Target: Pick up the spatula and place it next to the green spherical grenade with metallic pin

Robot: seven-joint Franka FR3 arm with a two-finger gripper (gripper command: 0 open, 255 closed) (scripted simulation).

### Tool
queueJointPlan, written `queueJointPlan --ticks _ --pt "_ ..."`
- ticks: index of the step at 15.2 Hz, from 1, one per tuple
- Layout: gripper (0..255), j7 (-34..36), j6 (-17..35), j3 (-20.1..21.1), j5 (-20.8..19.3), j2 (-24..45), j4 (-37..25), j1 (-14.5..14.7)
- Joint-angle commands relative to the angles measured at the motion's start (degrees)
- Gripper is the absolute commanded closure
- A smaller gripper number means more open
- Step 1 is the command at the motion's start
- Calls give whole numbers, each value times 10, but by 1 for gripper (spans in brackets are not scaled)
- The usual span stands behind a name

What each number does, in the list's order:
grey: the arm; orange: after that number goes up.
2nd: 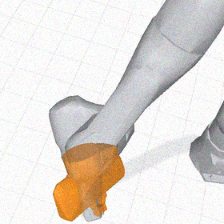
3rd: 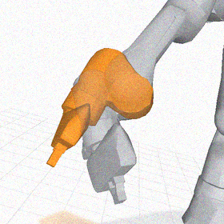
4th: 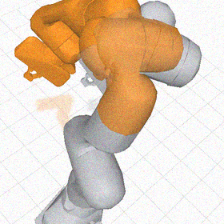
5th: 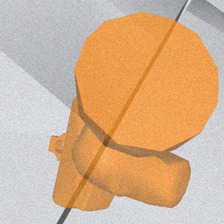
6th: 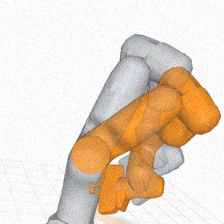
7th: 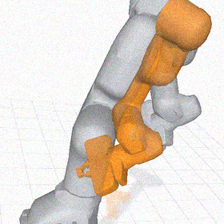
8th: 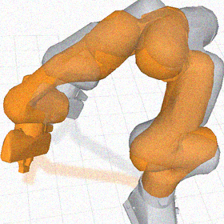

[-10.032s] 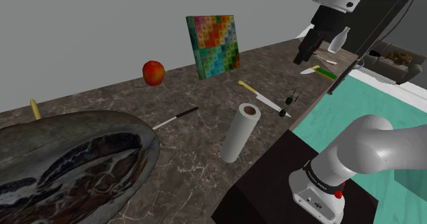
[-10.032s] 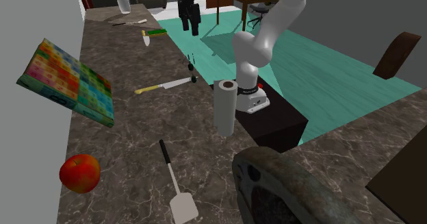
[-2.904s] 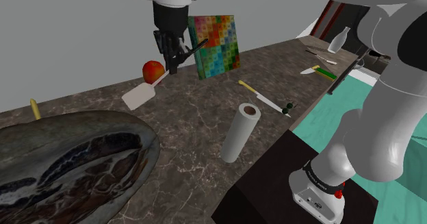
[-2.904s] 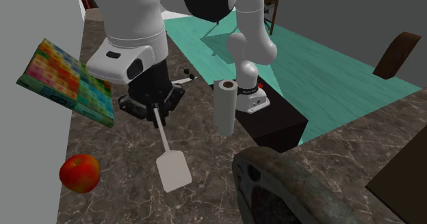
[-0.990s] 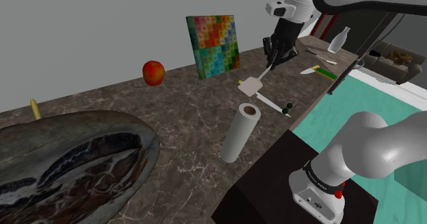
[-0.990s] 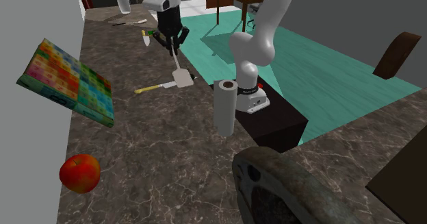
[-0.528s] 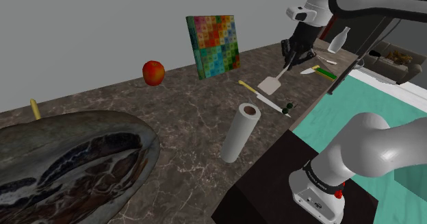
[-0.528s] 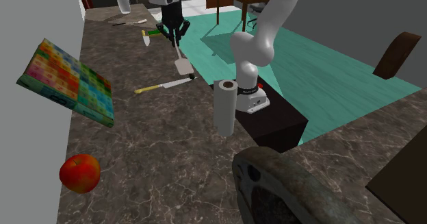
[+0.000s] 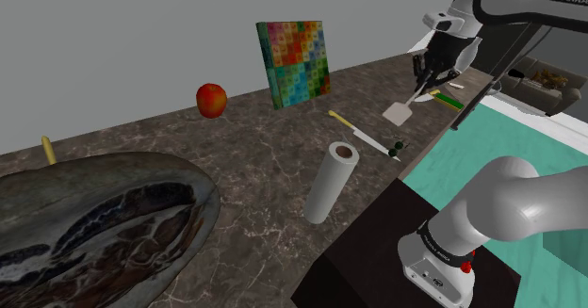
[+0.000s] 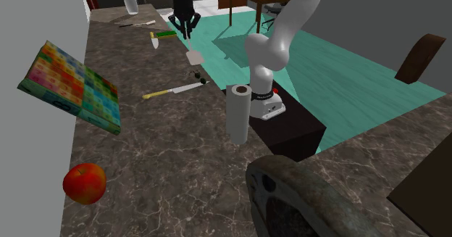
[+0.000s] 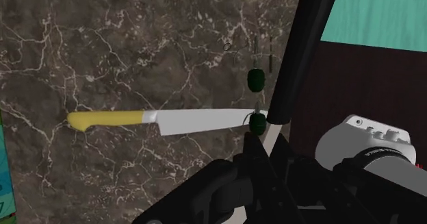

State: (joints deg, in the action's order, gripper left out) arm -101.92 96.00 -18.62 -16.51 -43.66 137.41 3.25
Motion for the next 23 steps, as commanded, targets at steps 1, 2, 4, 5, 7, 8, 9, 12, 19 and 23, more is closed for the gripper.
queueJointPlan --ticks 1,2,4,5,7,8,9,12,19,23 --pt "255 -31 -4 -25 -18 -7 -3 -12" --pt "255 -45 -4 -38 -26 -6 -7 -17" --pt "255 -73 -3 -63 -42 -4 -16 -26" --pt "255 -87 -2 -76 -49 -1 -21 -29" --pt "255 -104 6 -95 -60 2 -21 -34" --pt "255 -103 13 -97 -62 1 -13 -35" --pt "255 -102 20 -99 -64 0 -5 -36" --pt "255 -99 42 -106 -70 -1 18 -38" --pt "255 -93 94 -123 -85 1 68 -43" --pt "255 -90 126 -134 -95 6 94 -46"
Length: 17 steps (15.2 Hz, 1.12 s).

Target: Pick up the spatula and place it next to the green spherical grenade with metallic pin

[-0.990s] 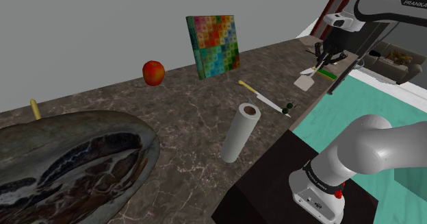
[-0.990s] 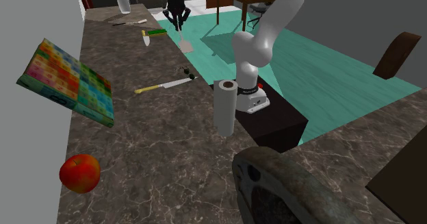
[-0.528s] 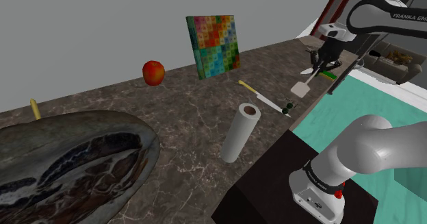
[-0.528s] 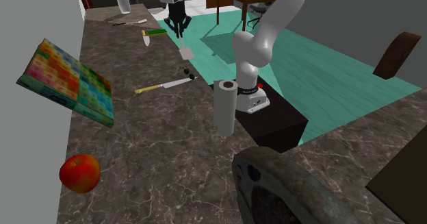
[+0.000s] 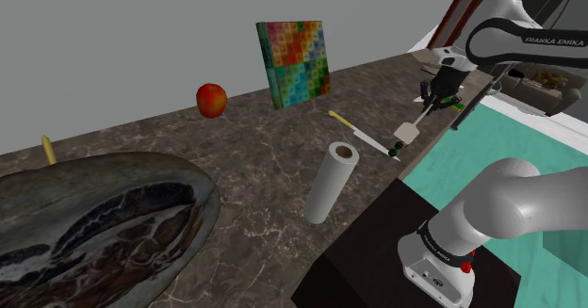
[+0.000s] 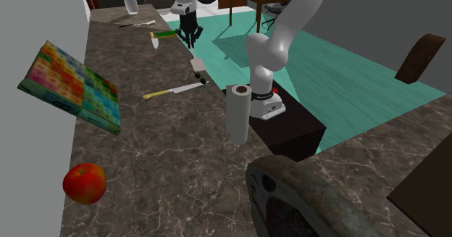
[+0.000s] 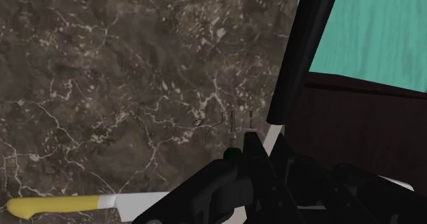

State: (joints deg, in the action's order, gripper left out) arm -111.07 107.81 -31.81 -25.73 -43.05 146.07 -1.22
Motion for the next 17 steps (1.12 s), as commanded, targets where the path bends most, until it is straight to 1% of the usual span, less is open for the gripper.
queueJointPlan --ticks 1,9,17 --pt "255 2 16 -5 -5 2 14 -2" --pt "255 9 83 -31 -25 22 61 -5" --pt "255 15 158 -60 -46 57 101 -6"
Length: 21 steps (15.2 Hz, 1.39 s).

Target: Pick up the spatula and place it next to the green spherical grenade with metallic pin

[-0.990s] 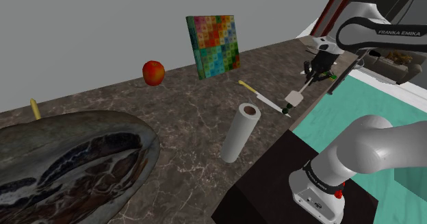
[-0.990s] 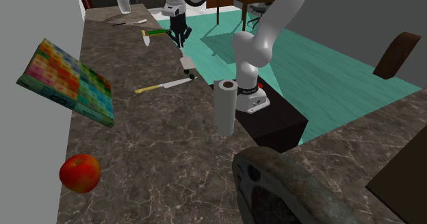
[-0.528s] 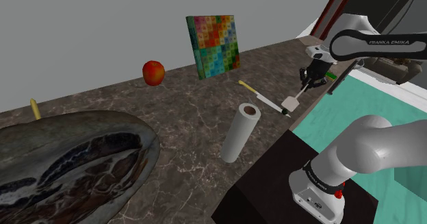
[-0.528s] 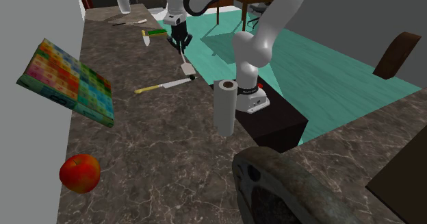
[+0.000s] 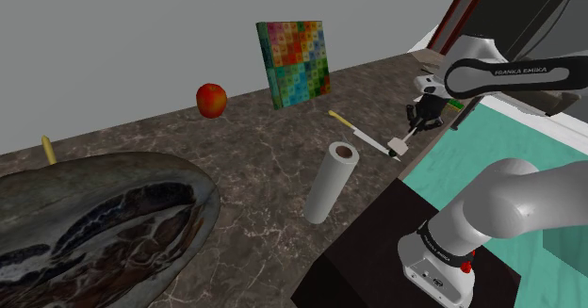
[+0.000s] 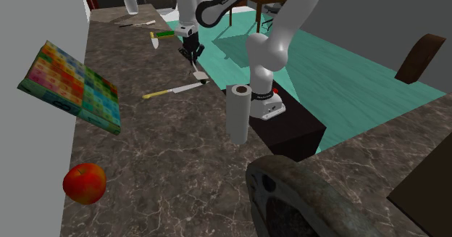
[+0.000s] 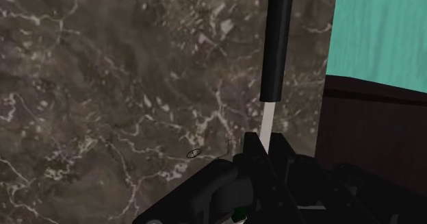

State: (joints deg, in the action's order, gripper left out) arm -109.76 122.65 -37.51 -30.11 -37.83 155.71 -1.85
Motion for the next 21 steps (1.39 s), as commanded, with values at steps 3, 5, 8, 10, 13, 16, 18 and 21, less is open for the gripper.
queueJointPlan --ticks 3,5,8,10,13,16,18,21 --pt "255 4 40 -15 -9 23 17 2" --pt "255 5 61 -24 -14 36 25 3" --pt "255 5 61 -24 -14 36 25 3" --pt "255 5 61 -24 -14 36 25 3" --pt "255 5 61 -24 -14 36 25 3" --pt "0 6 62 -24 -13 38 24 5" --pt "0 6 62 -24 -13 38 24 5" --pt "0 4 9 -2 -2 3 6 1"
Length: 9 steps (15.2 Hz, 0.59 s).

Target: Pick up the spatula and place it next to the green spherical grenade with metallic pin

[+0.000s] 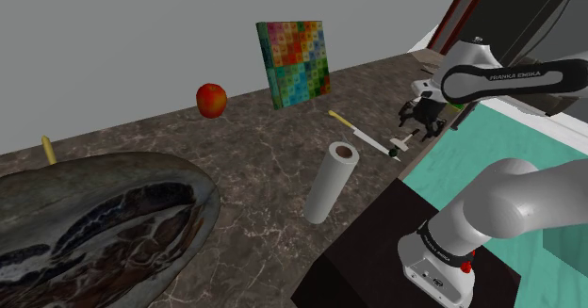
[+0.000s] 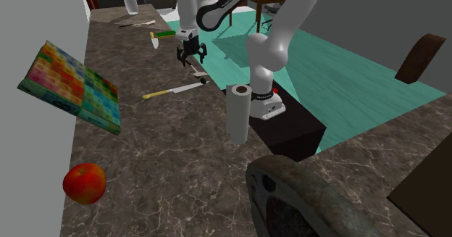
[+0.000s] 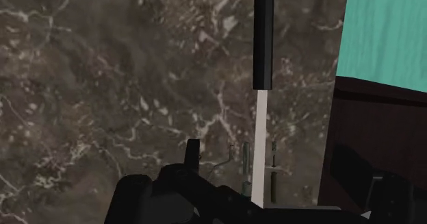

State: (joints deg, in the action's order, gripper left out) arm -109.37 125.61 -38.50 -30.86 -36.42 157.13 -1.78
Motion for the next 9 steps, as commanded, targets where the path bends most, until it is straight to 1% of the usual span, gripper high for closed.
queueJointPlan --ticks 1,2,9 --pt "0 -1 -45 19 12 -25 -19 0" --pt "0 -2 -64 27 17 -34 -28 0" --pt "0 -2 -64 27 17 -34 -28 0"
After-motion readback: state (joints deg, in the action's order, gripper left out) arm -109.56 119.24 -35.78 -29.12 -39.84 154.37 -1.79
